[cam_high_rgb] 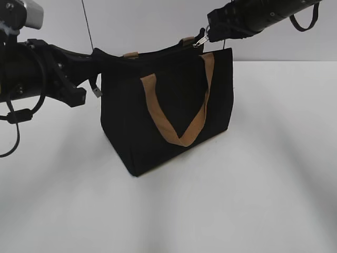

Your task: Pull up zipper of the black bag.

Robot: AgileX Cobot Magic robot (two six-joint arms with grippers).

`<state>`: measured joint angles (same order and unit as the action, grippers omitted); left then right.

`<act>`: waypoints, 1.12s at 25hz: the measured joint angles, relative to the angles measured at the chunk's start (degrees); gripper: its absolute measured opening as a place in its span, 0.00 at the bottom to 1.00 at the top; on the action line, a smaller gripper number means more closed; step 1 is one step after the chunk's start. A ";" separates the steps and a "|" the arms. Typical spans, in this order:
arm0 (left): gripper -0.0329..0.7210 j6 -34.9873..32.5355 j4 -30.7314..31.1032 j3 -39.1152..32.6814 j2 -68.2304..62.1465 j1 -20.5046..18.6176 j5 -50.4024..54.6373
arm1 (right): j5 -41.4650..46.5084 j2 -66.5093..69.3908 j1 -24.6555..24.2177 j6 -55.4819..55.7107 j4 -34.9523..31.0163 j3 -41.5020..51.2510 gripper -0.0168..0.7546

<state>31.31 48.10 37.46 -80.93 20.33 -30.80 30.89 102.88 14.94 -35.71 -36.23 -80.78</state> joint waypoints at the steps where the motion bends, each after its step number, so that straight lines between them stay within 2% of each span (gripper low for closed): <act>1: 0.03 0.00 0.00 0.00 0.00 0.00 0.01 | 0.13 0.00 0.00 0.23 0.00 0.00 0.00; 4: 0.03 0.00 -0.02 0.00 0.00 0.00 0.01 | 0.52 -0.23 0.00 0.95 -0.24 0.00 0.02; 6: 0.03 0.22 -0.08 0.00 0.00 0.00 0.01 | 0.52 -0.81 -0.02 1.15 -0.29 0.00 0.08; 11: 0.05 1.97 -0.21 0.00 0.00 0.00 -0.11 | 0.52 -2.17 -0.08 1.15 -0.34 0.00 0.36; 14: 0.14 4.06 -0.27 0.00 0.00 0.00 -0.24 | 1.42 -2.35 -0.13 1.15 -0.34 0.00 0.49; 21: 0.49 11.82 -0.27 0.00 0.29 0.00 0.48 | 5.53 -3.07 -0.13 1.15 0.43 0.00 0.54; 24: 0.54 14.03 -0.27 -0.02 2.16 0.00 5.00 | 6.25 -4.69 -0.13 1.15 2.18 0.00 0.54; 28: 0.55 16.37 -0.58 -0.02 5.32 0.00 16.25 | 8.02 -6.77 -0.13 1.16 5.35 0.00 0.54</act>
<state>47.68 47.51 37.44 -75.60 20.33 -14.55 38.91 96.11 14.81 -34.56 -30.88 -80.78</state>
